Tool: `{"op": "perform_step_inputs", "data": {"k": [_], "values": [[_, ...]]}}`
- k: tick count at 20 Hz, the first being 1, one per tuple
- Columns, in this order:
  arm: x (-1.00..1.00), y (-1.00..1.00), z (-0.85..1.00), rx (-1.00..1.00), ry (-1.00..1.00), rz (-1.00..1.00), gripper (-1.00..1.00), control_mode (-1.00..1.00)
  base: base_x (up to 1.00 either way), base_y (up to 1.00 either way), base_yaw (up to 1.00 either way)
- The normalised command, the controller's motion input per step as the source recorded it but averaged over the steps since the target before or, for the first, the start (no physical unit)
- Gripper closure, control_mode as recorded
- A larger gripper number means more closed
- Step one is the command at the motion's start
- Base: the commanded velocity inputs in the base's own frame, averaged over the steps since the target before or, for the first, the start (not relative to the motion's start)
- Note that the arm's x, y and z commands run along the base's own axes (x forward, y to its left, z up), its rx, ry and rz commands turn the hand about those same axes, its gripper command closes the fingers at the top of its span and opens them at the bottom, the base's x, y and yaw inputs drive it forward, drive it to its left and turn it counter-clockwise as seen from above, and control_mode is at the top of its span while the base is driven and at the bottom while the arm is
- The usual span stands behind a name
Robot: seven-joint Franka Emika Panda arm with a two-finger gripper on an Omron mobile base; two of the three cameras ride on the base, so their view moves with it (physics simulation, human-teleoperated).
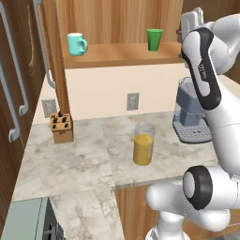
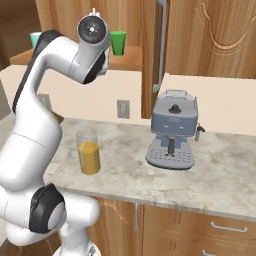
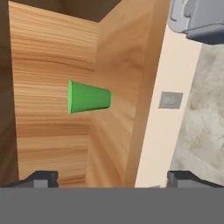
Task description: There is a tray on the dining counter. Grab the cup, mug, and pitcher and place them on the tray. The pitcher may be placed next to the tray if it cannot fit the tray.
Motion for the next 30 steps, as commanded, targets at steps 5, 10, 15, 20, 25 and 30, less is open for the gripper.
{"op": "perform_step_inputs", "data": {"k": [5, 10, 15, 20, 25, 30], "values": [[0.28, -0.05, 0.0, 0.0, 0.0, 0.0, -1.0, -1.0, 0.0, 0.0, 0.0], [0.28, -0.01, 0.0, 0.0, 0.0, 0.0, -1.0, -1.0, 0.0, 0.0, 0.0], [0.29, 0.0, 0.0, 0.0, 0.0, 0.0, -1.0, -1.0, 0.0, 0.0, 0.0], [0.28, 0.0, 0.0, 0.0, 0.0, 0.0, -1.0, -1.0, 0.0, 0.0, 0.0], [0.28, -0.06, 0.0, 0.01, 0.0, 0.0, -1.0, -1.0, 0.0, 0.0, 0.0], [0.35, -0.03, 0.0, 0.0, 0.0, 0.0, -1.0, -1.0, 0.0, 0.0, 0.0]]}}
